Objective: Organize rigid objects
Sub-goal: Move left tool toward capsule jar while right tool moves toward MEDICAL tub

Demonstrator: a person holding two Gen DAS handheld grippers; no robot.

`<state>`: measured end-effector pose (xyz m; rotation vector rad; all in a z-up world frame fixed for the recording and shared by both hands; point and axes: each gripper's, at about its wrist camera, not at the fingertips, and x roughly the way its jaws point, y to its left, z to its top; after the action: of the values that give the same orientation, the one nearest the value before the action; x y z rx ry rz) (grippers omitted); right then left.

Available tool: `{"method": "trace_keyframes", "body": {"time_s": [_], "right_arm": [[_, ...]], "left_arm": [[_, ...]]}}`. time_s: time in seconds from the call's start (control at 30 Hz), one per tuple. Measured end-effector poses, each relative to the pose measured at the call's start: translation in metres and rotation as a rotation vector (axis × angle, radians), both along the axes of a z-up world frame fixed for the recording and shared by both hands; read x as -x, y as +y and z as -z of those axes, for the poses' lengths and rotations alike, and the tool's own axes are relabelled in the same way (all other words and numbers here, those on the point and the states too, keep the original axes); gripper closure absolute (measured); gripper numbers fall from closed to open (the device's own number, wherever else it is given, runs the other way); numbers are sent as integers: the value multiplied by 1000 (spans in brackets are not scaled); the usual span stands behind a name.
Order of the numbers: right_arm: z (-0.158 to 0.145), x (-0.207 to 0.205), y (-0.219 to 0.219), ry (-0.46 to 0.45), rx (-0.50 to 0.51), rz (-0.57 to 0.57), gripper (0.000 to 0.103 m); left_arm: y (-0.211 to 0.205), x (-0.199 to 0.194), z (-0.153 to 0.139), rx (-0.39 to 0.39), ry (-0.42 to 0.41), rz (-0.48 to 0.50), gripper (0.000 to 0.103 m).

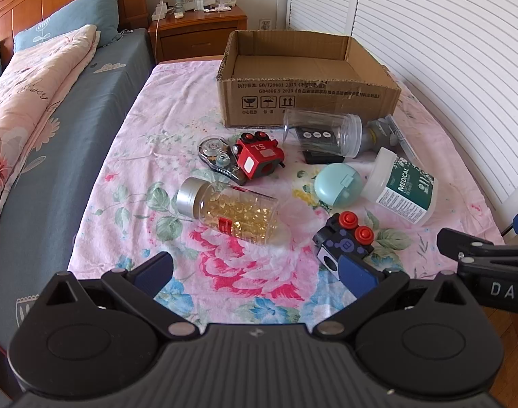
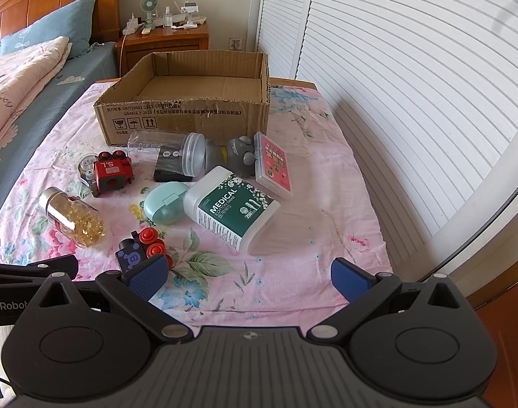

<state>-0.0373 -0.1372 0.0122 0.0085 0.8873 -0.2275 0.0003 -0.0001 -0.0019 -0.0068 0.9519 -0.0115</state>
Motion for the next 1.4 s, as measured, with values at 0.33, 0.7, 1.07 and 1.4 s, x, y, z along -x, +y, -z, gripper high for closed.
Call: {"method": "trace_keyframes", "body": {"time_s": [0.33, 0.7, 1.07, 1.4], "right_arm": [[-3, 1, 0, -3, -5, 0, 0], [-4, 2, 0, -8, -10, 2, 0], [-4, 2, 0, -12, -12, 4, 0], [-4, 2, -1, -17, -12, 4, 0]], "left_arm": [[0, -1, -1, -2, -1, 1, 1], [-1, -1, -1, 0, -5, 3, 1], [0, 1, -2, -1, -8, 6, 1], [-1, 0, -2, -1, -8, 9, 1]]}}
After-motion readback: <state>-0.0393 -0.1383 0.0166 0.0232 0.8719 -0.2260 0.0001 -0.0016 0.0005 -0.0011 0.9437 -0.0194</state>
